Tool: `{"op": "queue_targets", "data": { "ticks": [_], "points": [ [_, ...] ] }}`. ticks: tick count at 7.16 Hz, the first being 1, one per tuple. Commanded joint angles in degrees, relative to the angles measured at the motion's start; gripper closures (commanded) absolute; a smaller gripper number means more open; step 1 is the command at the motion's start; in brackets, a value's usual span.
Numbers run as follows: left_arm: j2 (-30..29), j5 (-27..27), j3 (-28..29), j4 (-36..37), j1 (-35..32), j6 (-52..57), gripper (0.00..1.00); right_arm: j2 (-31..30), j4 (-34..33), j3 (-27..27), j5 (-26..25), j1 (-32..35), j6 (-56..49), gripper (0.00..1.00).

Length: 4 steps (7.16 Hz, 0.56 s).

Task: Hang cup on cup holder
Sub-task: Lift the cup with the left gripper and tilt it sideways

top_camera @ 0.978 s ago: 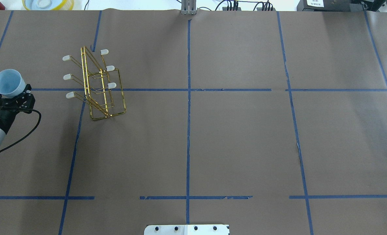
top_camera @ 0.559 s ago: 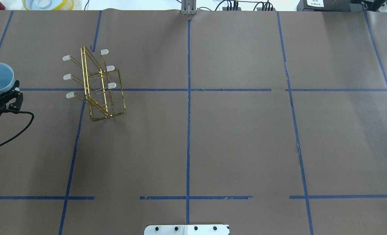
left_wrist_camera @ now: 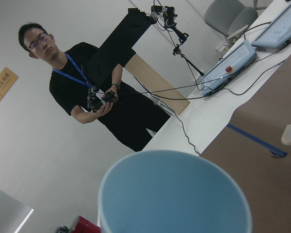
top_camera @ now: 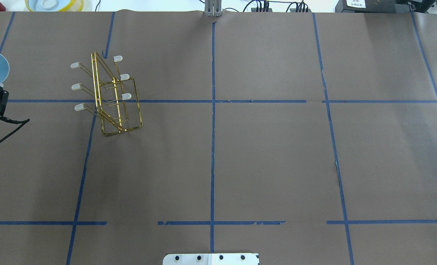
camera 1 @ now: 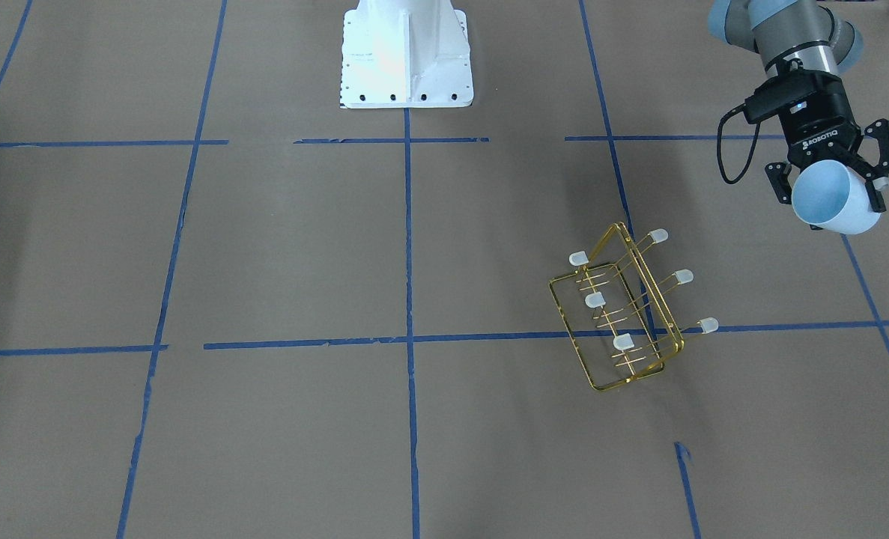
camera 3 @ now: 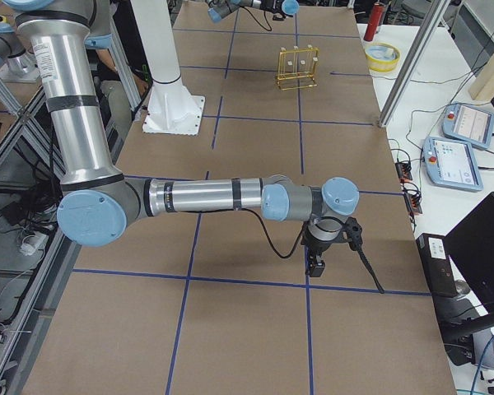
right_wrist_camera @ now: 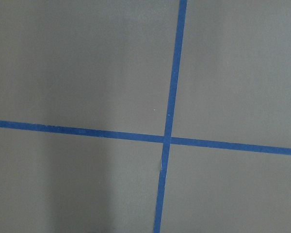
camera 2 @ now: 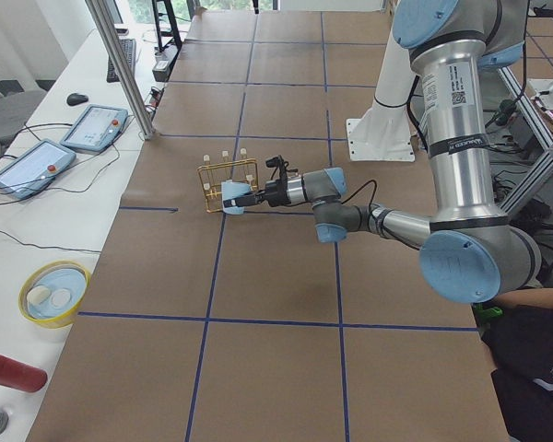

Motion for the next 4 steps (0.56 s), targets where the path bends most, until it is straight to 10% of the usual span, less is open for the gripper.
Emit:
{"op": "queue_targets", "data": {
  "ticks": [1,4],
  "points": [
    [-1.2,5.6,-0.4,0.4,-0.4,23.0,1.0,0.0,0.0,0.0,0.0,0.0,0.0,0.0],
    [-5.3,12.9,-0.5,0.7,-0.2,50.7,1.0,0.0,0.0,0.0,0.0,0.0,0.0,0.0]
  ]
}}
